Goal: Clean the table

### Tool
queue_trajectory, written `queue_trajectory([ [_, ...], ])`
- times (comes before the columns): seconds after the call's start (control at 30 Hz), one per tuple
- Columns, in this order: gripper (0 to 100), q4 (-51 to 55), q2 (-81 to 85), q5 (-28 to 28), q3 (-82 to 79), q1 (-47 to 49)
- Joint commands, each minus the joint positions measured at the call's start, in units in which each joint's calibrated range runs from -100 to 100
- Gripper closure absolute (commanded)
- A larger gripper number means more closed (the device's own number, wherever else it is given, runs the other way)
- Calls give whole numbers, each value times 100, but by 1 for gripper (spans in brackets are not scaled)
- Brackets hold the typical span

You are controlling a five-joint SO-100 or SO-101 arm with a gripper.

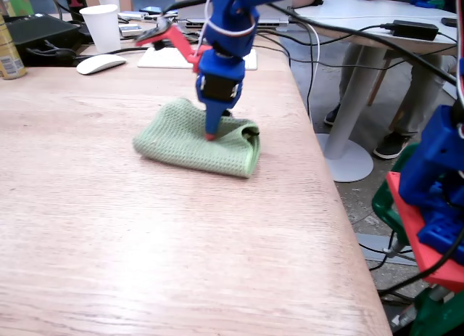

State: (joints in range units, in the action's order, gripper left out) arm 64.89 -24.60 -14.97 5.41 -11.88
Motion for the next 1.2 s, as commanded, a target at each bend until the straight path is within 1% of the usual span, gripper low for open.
queue_trajectory([
  [0.0,100,71,-293,-269,606,-1130],
  [0.07,100,96,-902,-337,1738,-1671],
  [0.1,100,96,-1408,-337,2673,-2060],
  [0.13,100,96,-1717,-342,3248,-2247],
  [0.3,100,88,-3809,-400,6240,-2906],
  [0.33,100,96,-3981,-440,6467,-2906],
  [0.47,100,104,-3886,-415,6467,-3279],
  [0.53,100,194,-3235,-391,6401,-3566],
  [0.6,100,1155,-2343,-435,6278,-3752],
  [0.67,100,2255,-1348,-400,6250,-3566],
  [0.7,100,2584,-928,-386,6250,-3448],
  [0.77,100,2789,-362,-371,6231,-2450],
  [0.8,100,2740,-207,-313,6137,-2128],
  [0.87,100,2682,333,-68,5570,-1350],
  [1.0,100,2674,1414,24,4315,1290],
  [1.03,100,2625,1585,156,4079,1882],
  [1.1,100,1927,1714,386,3768,2863],
  [1.13,100,1483,1645,415,3702,3117],
  [1.17,100,1130,1551,420,3702,3151],
])
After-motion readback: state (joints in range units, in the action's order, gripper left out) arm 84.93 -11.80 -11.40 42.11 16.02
